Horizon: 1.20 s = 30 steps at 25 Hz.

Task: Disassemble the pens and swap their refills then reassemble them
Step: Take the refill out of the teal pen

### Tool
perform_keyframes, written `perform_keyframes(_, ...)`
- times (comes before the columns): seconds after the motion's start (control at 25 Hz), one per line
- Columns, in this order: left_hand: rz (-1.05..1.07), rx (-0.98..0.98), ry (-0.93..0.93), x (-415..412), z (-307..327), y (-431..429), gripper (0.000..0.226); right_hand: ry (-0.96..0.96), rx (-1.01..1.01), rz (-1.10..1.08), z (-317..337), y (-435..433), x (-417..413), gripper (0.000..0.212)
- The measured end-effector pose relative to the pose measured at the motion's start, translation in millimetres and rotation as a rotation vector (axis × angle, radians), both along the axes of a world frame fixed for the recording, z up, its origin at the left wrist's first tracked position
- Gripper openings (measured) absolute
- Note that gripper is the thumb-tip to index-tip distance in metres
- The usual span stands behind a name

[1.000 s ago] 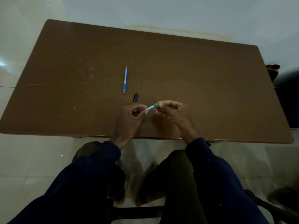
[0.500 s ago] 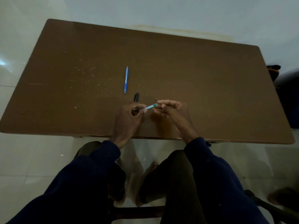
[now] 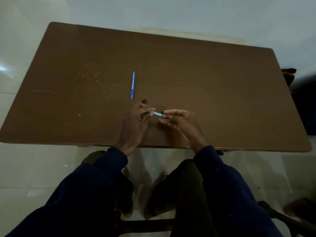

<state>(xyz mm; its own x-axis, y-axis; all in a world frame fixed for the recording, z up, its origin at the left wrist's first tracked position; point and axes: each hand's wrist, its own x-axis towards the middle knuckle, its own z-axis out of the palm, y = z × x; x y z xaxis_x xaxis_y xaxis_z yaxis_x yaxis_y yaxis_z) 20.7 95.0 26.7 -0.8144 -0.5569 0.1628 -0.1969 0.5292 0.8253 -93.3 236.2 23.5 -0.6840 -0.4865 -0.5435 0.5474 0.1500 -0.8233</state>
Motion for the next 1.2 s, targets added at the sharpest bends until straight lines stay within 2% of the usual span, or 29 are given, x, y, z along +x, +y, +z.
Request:
perform_keyframes(0.36, -0.045, -0.054, 0.012, -5.8, 4.4, -1.4, 0.022, -0.051, -0.068, 0.031, -1.8, -1.9, 1.5, 0.018)
perform_keyframes(0.76, -0.074, -0.173, -0.006, -7.6, 10.4, -1.9, 0.023, -0.09, -0.051, 0.027, 9.5, -3.8, 5.4, 0.021)
perform_keyframes(1.04, 0.015, -0.027, -0.009, -5.5, 4.0, -5.1, 0.021, -0.075, -0.075, 0.035, -0.8, -0.2, 3.4, 0.013)
perform_keyframes(1.2, 0.106, 0.12, -0.011, -3.4, -1.5, -7.4, 0.021, -0.001, -0.049, 0.054, -3.0, 2.1, 1.0, 0.012)
